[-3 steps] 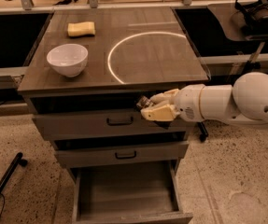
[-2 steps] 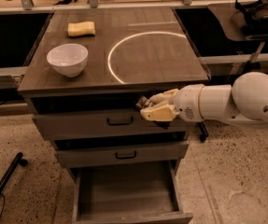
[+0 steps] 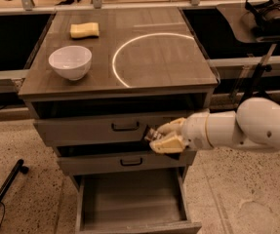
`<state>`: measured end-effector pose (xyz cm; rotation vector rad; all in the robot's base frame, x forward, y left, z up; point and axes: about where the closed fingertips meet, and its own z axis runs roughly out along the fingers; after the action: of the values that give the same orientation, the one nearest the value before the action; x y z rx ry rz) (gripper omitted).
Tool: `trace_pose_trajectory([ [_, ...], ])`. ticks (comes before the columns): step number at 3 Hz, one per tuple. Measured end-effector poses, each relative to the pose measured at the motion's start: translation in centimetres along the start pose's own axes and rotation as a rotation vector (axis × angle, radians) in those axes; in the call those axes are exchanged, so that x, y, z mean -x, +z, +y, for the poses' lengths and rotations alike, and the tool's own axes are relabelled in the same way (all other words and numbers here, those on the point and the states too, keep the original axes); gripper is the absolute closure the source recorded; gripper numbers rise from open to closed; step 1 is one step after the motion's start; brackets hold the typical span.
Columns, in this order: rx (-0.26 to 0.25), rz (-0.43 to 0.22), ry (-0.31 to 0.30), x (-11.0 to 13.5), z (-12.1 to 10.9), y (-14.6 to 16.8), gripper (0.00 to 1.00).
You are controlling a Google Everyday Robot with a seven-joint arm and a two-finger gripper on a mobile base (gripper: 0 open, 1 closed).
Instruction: Place rxbar chocolate into bottom drawer
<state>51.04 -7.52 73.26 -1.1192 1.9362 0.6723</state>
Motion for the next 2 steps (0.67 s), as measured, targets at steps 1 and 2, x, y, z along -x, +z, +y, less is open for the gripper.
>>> trace_pose_trajectory([
  [1,0.022,0.048,0.021,-5.5,1.5,1.2,1.0],
  [2,0.054,0.078,0.098,-11.5,2.7,3.3,1.0],
])
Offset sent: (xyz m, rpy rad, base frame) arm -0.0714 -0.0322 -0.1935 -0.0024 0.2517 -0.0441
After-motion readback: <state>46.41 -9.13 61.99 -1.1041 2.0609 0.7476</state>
